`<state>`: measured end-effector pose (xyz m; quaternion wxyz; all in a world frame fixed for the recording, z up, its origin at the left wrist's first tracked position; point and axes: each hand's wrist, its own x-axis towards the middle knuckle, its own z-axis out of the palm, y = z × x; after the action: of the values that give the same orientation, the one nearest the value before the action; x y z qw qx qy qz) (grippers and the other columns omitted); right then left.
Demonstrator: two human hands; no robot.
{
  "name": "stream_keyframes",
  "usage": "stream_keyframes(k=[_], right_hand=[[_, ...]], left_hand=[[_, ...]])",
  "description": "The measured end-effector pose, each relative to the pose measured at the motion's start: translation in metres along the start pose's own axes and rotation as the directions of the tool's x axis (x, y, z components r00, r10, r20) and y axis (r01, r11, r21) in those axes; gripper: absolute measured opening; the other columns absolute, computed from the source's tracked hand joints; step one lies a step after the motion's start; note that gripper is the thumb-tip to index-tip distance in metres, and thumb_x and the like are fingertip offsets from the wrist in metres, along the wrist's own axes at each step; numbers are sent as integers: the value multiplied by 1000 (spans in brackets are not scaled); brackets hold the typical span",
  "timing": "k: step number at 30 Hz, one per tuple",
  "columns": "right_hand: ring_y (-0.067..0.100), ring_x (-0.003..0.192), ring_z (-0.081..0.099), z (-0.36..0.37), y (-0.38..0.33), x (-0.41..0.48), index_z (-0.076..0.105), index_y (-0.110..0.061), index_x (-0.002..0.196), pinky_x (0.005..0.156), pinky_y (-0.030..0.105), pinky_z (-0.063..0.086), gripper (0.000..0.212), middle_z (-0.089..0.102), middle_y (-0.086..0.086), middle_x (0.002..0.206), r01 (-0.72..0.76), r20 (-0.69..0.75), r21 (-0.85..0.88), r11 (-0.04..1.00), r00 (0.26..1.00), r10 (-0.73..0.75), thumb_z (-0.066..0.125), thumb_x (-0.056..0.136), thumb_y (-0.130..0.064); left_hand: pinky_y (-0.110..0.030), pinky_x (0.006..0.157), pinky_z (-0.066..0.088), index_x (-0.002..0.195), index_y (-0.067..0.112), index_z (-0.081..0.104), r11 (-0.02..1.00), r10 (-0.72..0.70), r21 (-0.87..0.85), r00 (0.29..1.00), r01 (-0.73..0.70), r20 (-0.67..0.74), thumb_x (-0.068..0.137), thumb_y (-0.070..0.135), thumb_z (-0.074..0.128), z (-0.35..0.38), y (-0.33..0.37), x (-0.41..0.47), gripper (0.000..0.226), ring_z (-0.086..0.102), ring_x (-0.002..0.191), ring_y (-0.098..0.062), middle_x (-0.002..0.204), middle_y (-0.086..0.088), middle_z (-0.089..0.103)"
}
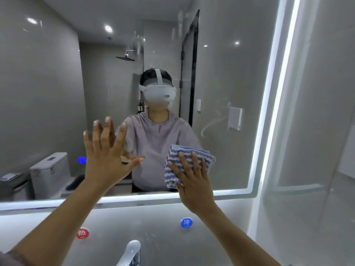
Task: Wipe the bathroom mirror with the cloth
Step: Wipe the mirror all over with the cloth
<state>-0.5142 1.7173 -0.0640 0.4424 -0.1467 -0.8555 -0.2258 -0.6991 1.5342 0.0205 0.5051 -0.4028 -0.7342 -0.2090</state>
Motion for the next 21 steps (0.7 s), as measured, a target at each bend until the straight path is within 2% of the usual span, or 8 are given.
stream_keyframes(k=[3,6,8,11,13,17,19,21], right_hand=[[34,147,2,-2,25,-11,19,-28,150,117,53,8,60,7,2,160,-8,-22,-19,1000,1000,8,42,95,-37],[34,147,-2,-8,64,-25,13,-26,151,116,57,8,64,-3,2,161,-127,-72,2,992,989,127,44,95,-35],[31,147,-7,-16,89,-32,7,-28,151,115,58,8,64,-10,-1,160,-210,-68,26,977,975,211,37,96,-36],[30,146,-10,-27,114,-37,3,-25,150,116,56,4,55,-16,-1,159,-329,-30,50,943,943,331,17,100,-44],[34,146,-4,-32,118,-35,1,-26,149,116,58,6,54,-10,3,159,-417,-12,71,906,908,419,12,100,-45],[40,144,7,-39,104,-24,-9,-31,150,115,61,8,57,11,16,158,-509,-16,135,850,856,516,16,100,-42],[40,145,3,-40,90,-15,-9,-30,150,115,62,5,55,7,15,158,-554,-9,174,814,826,564,10,100,-46],[37,145,-6,-38,77,-5,-11,-27,150,115,60,-1,57,-9,9,160,-526,4,171,833,846,534,7,100,-48]], left_hand=[[-61,113,6,148,18,24,1000,-17,18,1000,17,20,72,86,27,0,0,0,101,6,142,-44,155,-22,10],[-57,113,3,148,20,24,999,-28,20,1000,28,13,73,86,25,-2,2,0,100,6,142,-44,154,-21,9],[-55,114,1,148,20,23,1000,-21,20,1000,21,5,73,86,24,-3,2,0,100,6,142,-44,154,-19,8],[-56,114,1,148,21,22,1000,-24,17,1000,24,15,72,87,23,-4,3,1,100,4,142,-43,155,-19,6],[-59,112,4,148,20,23,999,-32,13,999,32,25,72,87,23,-6,4,1,101,5,142,-45,154,-22,9],[-59,112,4,147,19,22,1000,-26,-6,999,27,38,72,87,23,-9,5,1,100,6,141,-45,153,-21,9],[-60,112,5,147,18,23,1000,-18,4,1000,18,18,73,85,27,-8,4,1,99,7,141,-45,153,-18,7],[-61,112,7,146,17,24,1000,-16,15,1000,16,4,72,84,30,-5,3,1,100,7,141,-44,153,-18,7]])
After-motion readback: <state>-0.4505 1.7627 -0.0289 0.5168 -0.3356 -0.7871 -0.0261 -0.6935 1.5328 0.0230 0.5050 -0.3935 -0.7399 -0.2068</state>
